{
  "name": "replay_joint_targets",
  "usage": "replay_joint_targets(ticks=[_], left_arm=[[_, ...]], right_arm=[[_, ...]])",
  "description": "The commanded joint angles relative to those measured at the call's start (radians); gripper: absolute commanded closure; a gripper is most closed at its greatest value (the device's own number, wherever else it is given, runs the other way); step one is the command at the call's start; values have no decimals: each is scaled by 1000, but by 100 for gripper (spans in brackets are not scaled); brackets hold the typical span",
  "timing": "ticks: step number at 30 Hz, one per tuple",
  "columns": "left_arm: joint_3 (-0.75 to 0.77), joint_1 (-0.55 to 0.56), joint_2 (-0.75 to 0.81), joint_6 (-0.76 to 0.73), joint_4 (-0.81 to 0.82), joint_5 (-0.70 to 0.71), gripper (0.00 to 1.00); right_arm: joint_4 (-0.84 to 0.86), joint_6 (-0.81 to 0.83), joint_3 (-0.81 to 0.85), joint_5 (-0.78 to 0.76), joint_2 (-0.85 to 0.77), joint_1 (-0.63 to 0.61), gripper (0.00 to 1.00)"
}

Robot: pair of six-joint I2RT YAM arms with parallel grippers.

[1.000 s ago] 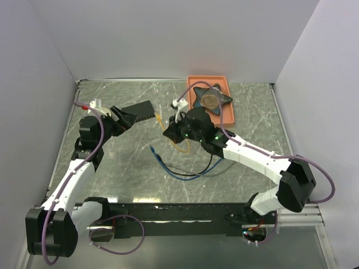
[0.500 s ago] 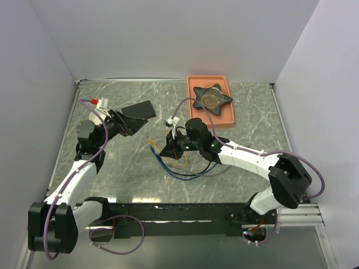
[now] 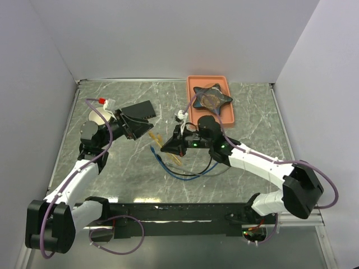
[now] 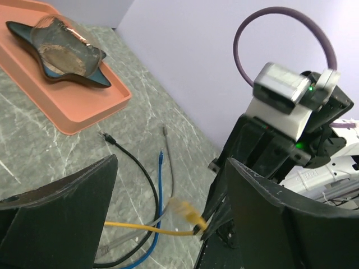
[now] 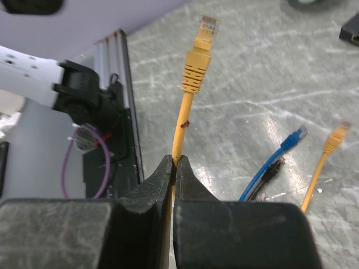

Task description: Insert the plug into the switch port

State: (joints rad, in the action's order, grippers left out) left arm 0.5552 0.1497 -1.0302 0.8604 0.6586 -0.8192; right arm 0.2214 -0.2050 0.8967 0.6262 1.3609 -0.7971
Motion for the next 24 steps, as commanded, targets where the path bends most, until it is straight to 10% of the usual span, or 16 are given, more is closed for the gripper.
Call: replay_joint_targets(ticks=[1, 24], left_arm=[[12, 16, -2, 15, 113, -38, 16], [-20, 31, 62, 86, 313, -119, 14]], right_arm=[[136, -53, -34, 84, -83, 47, 100], [486, -303, -108, 446, -71, 165, 100]])
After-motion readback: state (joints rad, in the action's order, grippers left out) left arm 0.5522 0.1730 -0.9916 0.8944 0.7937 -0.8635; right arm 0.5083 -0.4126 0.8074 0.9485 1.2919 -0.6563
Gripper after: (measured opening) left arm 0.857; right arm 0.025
